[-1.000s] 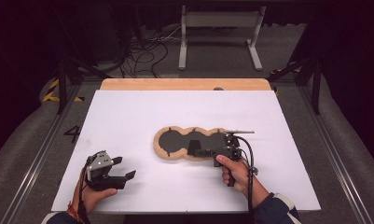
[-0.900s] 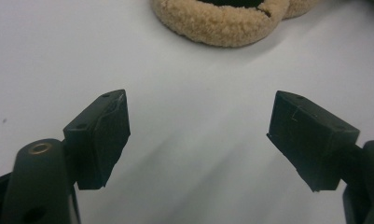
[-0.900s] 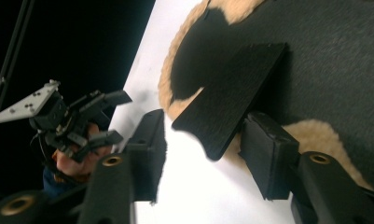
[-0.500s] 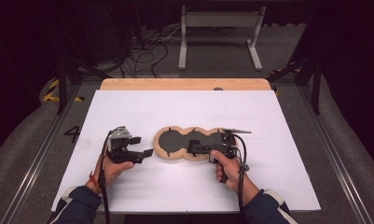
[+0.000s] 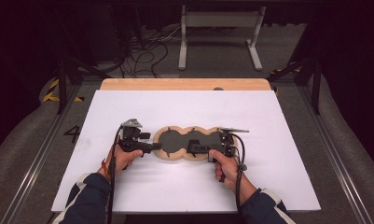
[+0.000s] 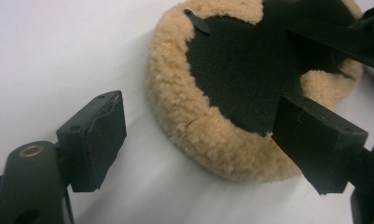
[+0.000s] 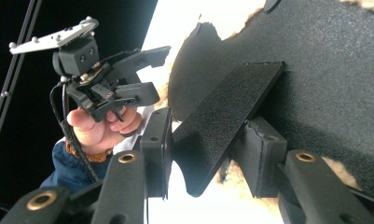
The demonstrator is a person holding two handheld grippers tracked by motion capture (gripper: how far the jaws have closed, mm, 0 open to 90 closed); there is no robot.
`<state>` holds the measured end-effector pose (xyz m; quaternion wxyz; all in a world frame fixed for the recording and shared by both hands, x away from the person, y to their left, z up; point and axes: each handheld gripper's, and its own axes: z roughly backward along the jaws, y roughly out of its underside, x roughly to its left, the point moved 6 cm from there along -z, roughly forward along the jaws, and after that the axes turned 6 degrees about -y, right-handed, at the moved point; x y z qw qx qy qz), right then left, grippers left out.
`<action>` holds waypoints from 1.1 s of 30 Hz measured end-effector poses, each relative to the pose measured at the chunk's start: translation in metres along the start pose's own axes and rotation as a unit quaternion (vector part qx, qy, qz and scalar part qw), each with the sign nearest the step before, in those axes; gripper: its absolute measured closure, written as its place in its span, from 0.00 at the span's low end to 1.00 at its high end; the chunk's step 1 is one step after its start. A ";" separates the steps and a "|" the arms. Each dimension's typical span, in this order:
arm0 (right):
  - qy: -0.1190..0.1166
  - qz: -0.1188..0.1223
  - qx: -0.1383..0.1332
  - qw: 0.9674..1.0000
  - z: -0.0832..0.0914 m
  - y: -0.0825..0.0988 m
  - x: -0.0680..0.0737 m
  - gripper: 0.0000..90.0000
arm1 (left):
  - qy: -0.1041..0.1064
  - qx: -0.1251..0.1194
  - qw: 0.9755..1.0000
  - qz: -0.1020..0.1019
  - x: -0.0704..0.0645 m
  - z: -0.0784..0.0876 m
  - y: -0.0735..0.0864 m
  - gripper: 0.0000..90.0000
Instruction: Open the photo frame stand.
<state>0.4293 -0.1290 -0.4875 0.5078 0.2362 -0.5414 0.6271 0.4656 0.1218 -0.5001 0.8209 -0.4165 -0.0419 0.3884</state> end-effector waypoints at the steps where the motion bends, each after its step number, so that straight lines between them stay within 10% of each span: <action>1: -0.002 0.003 0.001 1.000 0.000 0.000 0.000 0.65 | 0.000 0.002 1.000 0.000 0.000 -0.002 0.000 0.20; 10: 0.005 0.079 0.015 0.997 -0.001 0.002 0.003 0.66 | 0.029 -0.002 1.000 -0.005 -0.001 -0.006 0.000 0.18; 19: 0.018 0.172 0.035 0.984 -0.001 0.005 0.006 0.66 | 0.055 -0.005 0.998 -0.015 -0.014 -0.007 -0.002 0.21; 33: 0.039 0.201 0.052 0.978 0.002 0.011 0.009 0.70 | 0.077 -0.033 0.996 -0.033 -0.020 0.003 -0.005 0.43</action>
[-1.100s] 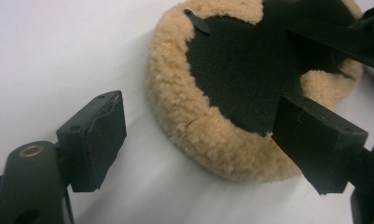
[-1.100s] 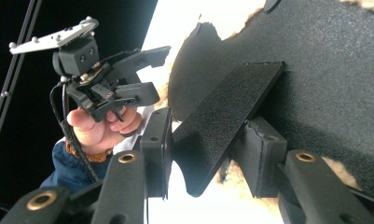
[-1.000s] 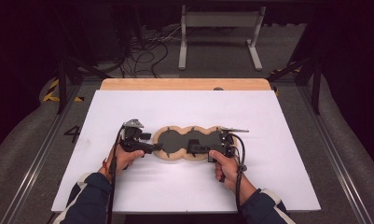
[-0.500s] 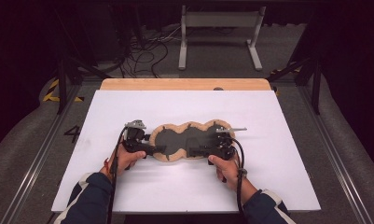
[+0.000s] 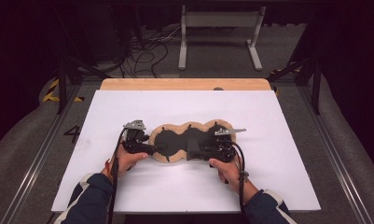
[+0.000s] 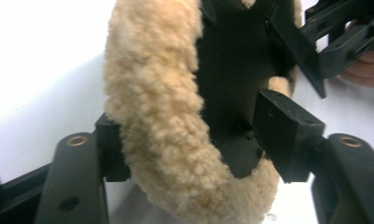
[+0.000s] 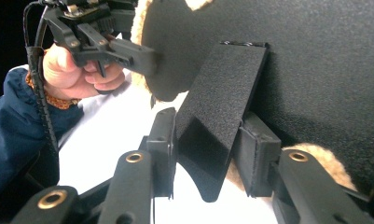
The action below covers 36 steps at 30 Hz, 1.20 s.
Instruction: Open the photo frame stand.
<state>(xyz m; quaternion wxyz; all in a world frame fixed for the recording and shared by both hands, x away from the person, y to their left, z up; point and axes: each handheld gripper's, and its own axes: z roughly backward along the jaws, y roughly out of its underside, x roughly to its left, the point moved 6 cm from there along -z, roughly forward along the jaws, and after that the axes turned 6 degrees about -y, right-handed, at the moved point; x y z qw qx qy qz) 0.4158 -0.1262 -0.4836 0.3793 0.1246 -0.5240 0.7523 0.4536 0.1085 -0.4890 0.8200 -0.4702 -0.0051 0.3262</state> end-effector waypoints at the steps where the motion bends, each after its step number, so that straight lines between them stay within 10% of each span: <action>1: 0.000 0.000 0.000 1.000 0.000 0.000 0.000 0.70 | 0.000 0.000 1.000 0.000 0.000 0.000 0.000 0.44; 11: -0.017 0.007 0.006 1.000 0.002 0.002 0.007 0.77 | -0.031 -0.037 0.998 -0.043 -0.009 0.014 -0.007 0.54; 17: -0.007 0.009 0.002 1.000 0.005 -0.001 0.008 0.78 | -0.089 -0.058 0.988 -0.111 -0.019 0.017 -0.017 0.54; 23: 0.017 0.022 -0.002 1.000 0.008 -0.002 0.003 0.79 | -0.107 -0.067 0.983 -0.137 -0.022 0.014 -0.016 0.54; 36: 0.091 0.122 0.023 0.988 0.013 0.012 0.011 0.81 | -0.091 -0.062 0.984 -0.143 -0.026 0.019 -0.007 0.56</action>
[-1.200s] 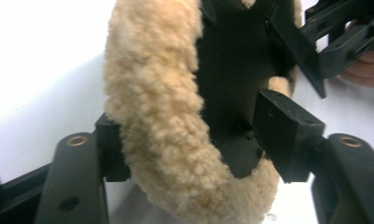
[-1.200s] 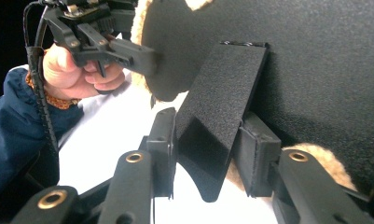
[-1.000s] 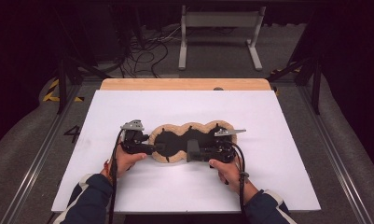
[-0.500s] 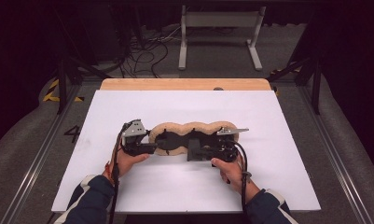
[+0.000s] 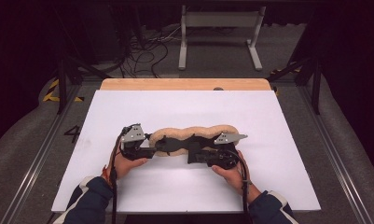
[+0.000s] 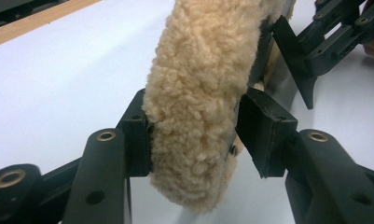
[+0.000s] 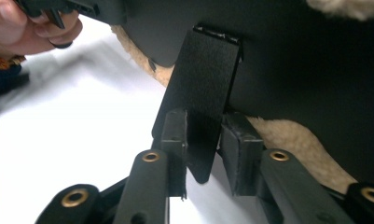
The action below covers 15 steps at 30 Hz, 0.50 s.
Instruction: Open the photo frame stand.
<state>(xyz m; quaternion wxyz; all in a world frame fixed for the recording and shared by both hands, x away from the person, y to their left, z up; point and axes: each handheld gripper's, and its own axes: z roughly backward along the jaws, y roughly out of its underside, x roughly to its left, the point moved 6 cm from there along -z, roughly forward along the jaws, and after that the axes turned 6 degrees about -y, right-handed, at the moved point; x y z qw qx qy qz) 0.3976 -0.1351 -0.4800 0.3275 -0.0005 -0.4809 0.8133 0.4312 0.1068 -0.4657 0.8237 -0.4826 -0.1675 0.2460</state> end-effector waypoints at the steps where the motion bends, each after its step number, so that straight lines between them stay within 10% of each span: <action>1: 0.005 0.007 0.003 1.000 0.001 0.001 0.001 0.81 | 0.003 0.001 1.000 -0.002 0.000 0.000 0.000 0.56; 15: 0.044 0.057 0.031 0.997 -0.002 0.004 0.010 0.76 | -0.007 0.040 0.998 -0.038 -0.008 0.004 0.002 0.58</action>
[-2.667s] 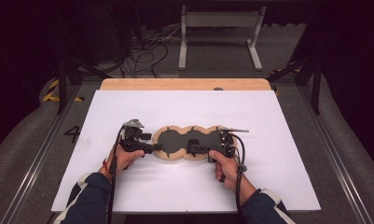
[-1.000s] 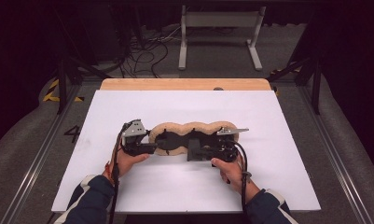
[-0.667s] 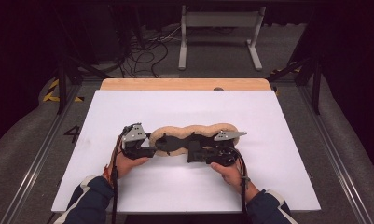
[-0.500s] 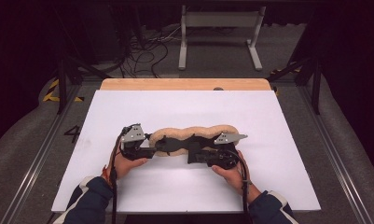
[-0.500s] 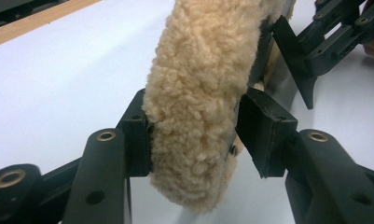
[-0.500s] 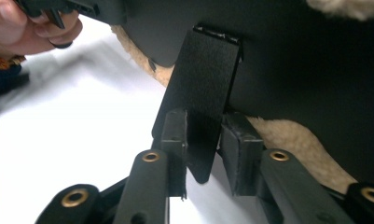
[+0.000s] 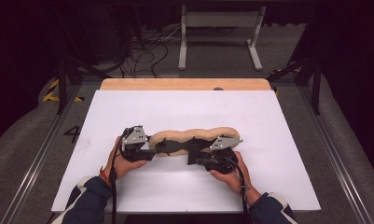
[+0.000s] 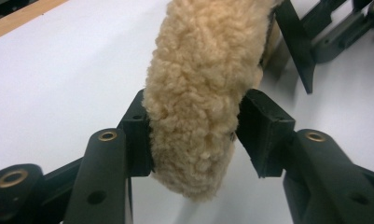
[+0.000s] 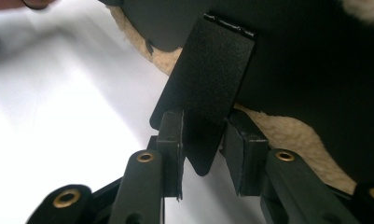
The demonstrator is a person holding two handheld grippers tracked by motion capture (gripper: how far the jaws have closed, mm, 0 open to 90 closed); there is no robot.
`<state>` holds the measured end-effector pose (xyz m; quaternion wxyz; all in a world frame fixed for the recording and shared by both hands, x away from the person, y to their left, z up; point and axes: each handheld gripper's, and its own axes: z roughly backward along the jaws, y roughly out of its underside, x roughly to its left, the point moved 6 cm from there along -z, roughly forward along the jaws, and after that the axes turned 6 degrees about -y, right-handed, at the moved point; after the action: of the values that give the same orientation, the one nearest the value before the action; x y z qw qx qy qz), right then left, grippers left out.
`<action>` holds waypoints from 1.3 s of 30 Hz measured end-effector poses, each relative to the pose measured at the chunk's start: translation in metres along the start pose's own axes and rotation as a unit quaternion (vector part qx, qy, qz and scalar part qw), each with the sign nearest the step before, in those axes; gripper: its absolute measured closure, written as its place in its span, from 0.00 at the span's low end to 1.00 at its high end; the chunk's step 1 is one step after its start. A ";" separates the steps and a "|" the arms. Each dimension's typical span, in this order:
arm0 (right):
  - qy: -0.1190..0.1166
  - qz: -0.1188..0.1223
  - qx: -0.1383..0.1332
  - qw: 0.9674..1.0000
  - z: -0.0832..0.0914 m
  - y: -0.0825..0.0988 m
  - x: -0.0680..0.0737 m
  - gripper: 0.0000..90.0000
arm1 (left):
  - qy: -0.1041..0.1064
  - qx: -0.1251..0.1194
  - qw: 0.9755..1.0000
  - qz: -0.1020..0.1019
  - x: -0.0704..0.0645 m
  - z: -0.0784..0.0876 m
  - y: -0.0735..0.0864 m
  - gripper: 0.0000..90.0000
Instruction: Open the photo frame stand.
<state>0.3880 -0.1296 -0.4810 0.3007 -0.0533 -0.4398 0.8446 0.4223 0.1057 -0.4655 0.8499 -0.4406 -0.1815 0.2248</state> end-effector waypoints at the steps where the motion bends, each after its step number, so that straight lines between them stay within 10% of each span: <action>1: 0.002 0.004 0.002 1.000 0.000 0.002 0.002 0.75 | 0.002 0.001 1.000 -0.002 -0.002 0.001 0.000 0.58; 19: 0.033 0.069 0.007 0.997 0.036 0.024 0.020 0.78 | 0.003 -0.002 1.000 -0.015 -0.013 0.007 0.003 0.57; 39: 0.122 0.021 -0.052 0.991 0.108 0.048 -0.016 0.90 | 0.005 -0.006 1.000 -0.002 -0.014 0.015 0.007 0.51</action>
<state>0.3407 -0.2362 -0.4557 0.3313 -0.1809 -0.4420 0.8137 0.4020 0.1117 -0.4643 0.8485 -0.4468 -0.1793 0.2198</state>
